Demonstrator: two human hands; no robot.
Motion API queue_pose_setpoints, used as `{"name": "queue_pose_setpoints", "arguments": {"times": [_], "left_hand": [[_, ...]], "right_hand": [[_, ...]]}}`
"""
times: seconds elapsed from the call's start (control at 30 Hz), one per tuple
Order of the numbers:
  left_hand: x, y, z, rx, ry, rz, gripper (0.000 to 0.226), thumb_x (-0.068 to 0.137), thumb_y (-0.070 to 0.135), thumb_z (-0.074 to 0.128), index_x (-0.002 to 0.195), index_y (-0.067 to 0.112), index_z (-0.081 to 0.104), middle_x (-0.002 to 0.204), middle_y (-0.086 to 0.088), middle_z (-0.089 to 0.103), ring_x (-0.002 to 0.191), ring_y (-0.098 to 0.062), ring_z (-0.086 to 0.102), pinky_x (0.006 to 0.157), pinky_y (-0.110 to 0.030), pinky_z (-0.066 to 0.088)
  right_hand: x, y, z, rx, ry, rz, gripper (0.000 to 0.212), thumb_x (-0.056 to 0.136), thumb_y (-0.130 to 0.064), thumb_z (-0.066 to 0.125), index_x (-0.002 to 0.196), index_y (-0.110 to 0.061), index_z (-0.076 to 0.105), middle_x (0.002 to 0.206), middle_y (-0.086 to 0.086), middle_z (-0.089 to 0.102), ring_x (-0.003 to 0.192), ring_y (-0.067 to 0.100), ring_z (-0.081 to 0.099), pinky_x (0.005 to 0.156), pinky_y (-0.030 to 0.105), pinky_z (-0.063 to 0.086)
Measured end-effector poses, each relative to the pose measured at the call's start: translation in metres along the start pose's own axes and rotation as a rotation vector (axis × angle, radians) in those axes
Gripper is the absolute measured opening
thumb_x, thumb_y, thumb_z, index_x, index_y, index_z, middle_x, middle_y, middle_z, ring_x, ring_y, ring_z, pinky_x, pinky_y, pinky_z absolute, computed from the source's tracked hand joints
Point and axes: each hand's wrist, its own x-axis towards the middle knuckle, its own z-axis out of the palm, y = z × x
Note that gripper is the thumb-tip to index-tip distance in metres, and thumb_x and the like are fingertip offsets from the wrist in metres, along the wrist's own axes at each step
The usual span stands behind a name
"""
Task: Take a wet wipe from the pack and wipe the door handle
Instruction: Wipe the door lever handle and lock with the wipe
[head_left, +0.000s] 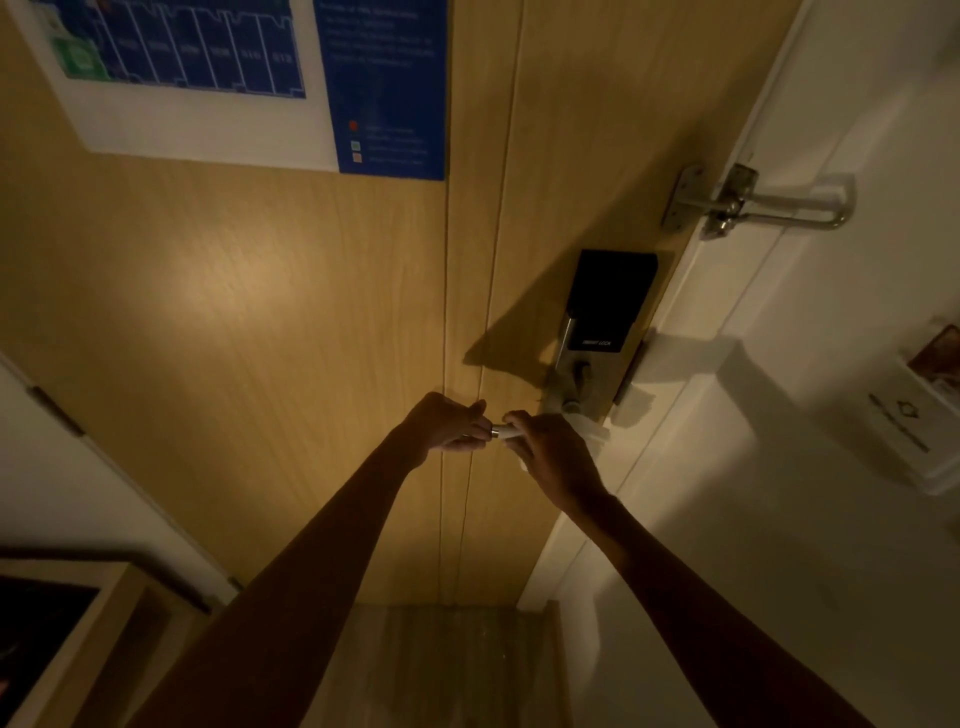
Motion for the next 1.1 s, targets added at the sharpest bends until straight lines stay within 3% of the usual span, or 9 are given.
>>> {"name": "queue_pose_setpoints", "arguments": {"times": [0.1, 0.2, 0.3, 0.43, 0.57, 0.7, 0.83, 0.97, 1.1], "left_hand": [[-0.001, 0.002, 0.000, -0.020, -0.008, -0.018, 0.027, 0.093, 0.020, 0.061, 0.086, -0.004, 0.071, 0.097, -0.021, 0.074, 0.084, -0.022, 0.075, 0.080, -0.030, 0.060], [-0.002, 0.003, 0.000, -0.006, -0.005, -0.015, 0.039, 0.097, 0.029, 0.053, 0.090, -0.005, 0.071, 0.096, -0.018, 0.074, 0.078, -0.018, 0.074, 0.069, -0.021, 0.060], [-0.003, 0.001, -0.001, 0.055, -0.001, 0.020, 0.045, 0.097, 0.037, 0.051, 0.095, -0.002, 0.074, 0.095, -0.014, 0.076, 0.081, -0.015, 0.075, 0.072, -0.021, 0.060], [-0.003, 0.003, -0.001, 0.068, -0.019, 0.024, 0.045, 0.098, 0.035, 0.048, 0.098, -0.003, 0.072, 0.101, -0.016, 0.075, 0.089, -0.017, 0.074, 0.079, -0.023, 0.059], [-0.005, 0.005, -0.001, 0.072, -0.020, 0.018, 0.046, 0.099, 0.034, 0.046, 0.105, -0.005, 0.070, 0.104, -0.018, 0.074, 0.086, -0.015, 0.073, 0.067, -0.017, 0.059], [-0.002, 0.004, -0.001, 0.060, -0.033, 0.000, 0.047, 0.098, 0.035, 0.049, 0.101, -0.006, 0.072, 0.102, -0.017, 0.074, 0.086, -0.016, 0.074, 0.071, -0.019, 0.059], [-0.001, 0.004, -0.004, 0.051, -0.053, 0.003, 0.045, 0.097, 0.035, 0.051, 0.099, -0.005, 0.073, 0.101, -0.018, 0.074, 0.093, -0.021, 0.073, 0.084, -0.027, 0.059], [-0.002, 0.002, -0.006, 0.082, -0.077, 0.007, 0.034, 0.097, 0.021, 0.052, 0.107, -0.006, 0.069, 0.107, -0.020, 0.072, 0.098, -0.022, 0.071, 0.083, -0.025, 0.058], [-0.004, 0.004, -0.006, 0.072, -0.073, 0.007, 0.034, 0.097, 0.021, 0.052, 0.105, -0.006, 0.070, 0.104, -0.018, 0.073, 0.090, -0.019, 0.073, 0.070, -0.019, 0.060]], "right_hand": [[-0.001, 0.014, -0.007, -0.016, -0.024, -0.039, 0.026, 0.094, -0.029, 0.060, 0.118, -0.019, 0.061, 0.095, -0.003, 0.072, 0.089, 0.010, 0.066, 0.079, 0.028, 0.056], [0.003, 0.012, -0.008, -0.028, -0.011, -0.078, 0.021, 0.098, -0.031, 0.055, 0.112, -0.019, 0.065, 0.090, -0.004, 0.071, 0.084, 0.009, 0.066, 0.077, 0.025, 0.054], [0.010, 0.008, -0.005, 0.030, -0.067, -0.079, 0.023, 0.100, -0.035, 0.050, 0.109, -0.020, 0.066, 0.091, -0.005, 0.071, 0.086, 0.006, 0.065, 0.079, 0.024, 0.053], [0.010, 0.014, -0.007, 0.097, -0.114, -0.036, 0.029, 0.096, -0.030, 0.058, 0.120, -0.016, 0.065, 0.106, -0.001, 0.072, 0.100, 0.009, 0.066, 0.088, 0.024, 0.052], [0.005, 0.005, 0.001, 0.098, -0.021, 0.019, 0.030, 0.092, -0.028, 0.064, 0.119, -0.015, 0.067, 0.107, -0.001, 0.074, 0.101, 0.009, 0.067, 0.090, 0.024, 0.052], [0.001, 0.003, 0.005, -0.148, 0.091, -0.104, 0.027, 0.081, -0.021, 0.077, 0.106, -0.013, 0.069, 0.085, 0.000, 0.074, 0.079, 0.013, 0.071, 0.074, 0.030, 0.060], [0.001, 0.015, 0.004, -0.273, 0.073, -0.209, 0.034, 0.077, -0.021, 0.081, 0.107, -0.013, 0.067, 0.081, -0.002, 0.072, 0.071, 0.011, 0.070, 0.066, 0.026, 0.058], [0.001, 0.019, 0.005, -0.301, 0.123, -0.242, 0.033, 0.078, -0.026, 0.080, 0.106, -0.013, 0.068, 0.081, -0.001, 0.073, 0.071, 0.012, 0.070, 0.065, 0.027, 0.057], [0.001, 0.012, 0.009, -0.347, 0.126, -0.234, 0.036, 0.078, -0.028, 0.079, 0.108, -0.012, 0.068, 0.084, 0.001, 0.073, 0.073, 0.014, 0.071, 0.067, 0.029, 0.057]]}}
